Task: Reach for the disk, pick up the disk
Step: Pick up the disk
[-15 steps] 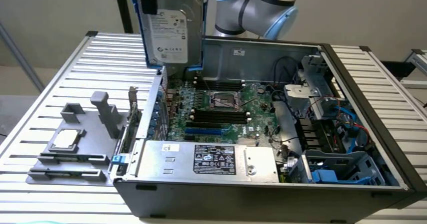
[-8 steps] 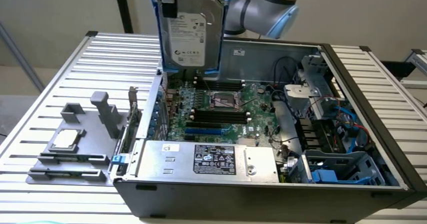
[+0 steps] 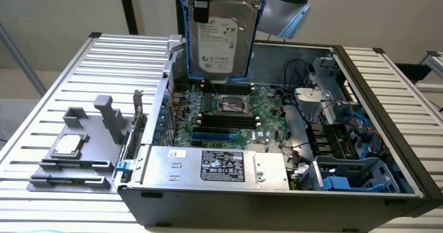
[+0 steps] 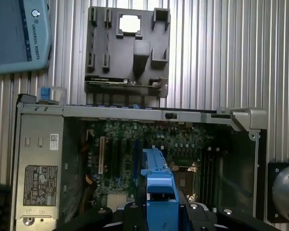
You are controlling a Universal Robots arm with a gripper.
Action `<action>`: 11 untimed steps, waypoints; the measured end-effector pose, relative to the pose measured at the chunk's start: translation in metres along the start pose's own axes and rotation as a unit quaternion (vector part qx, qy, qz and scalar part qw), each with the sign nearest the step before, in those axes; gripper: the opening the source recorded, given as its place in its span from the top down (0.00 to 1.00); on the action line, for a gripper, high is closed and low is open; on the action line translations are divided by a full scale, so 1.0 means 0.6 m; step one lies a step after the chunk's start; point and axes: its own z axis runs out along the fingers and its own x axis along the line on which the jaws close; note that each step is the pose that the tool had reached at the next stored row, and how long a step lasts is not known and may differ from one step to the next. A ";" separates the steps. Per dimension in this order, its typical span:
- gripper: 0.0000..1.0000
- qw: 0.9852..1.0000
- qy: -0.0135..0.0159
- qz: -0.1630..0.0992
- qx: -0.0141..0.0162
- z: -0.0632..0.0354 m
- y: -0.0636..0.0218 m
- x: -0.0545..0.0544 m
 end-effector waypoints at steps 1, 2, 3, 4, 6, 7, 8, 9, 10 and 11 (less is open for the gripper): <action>0.67 1.000 0.000 0.000 0.000 0.000 -0.008 0.002; 0.67 1.000 0.000 0.000 0.000 -0.001 -0.015 0.005; 0.67 1.000 0.000 0.000 0.000 -0.001 -0.023 0.007; 0.67 1.000 0.000 0.000 0.000 -0.001 -0.030 0.010; 0.67 1.000 0.000 0.000 0.000 -0.002 -0.044 0.015; 0.67 1.000 0.000 0.000 0.000 -0.002 -0.051 0.019; 0.67 1.000 0.000 0.000 0.000 -0.002 -0.056 0.022; 0.67 1.000 0.000 0.000 0.000 -0.002 -0.062 0.025; 0.67 1.000 0.000 0.000 0.000 -0.002 -0.068 0.029; 0.67 1.000 0.000 0.000 0.000 -0.002 -0.073 0.032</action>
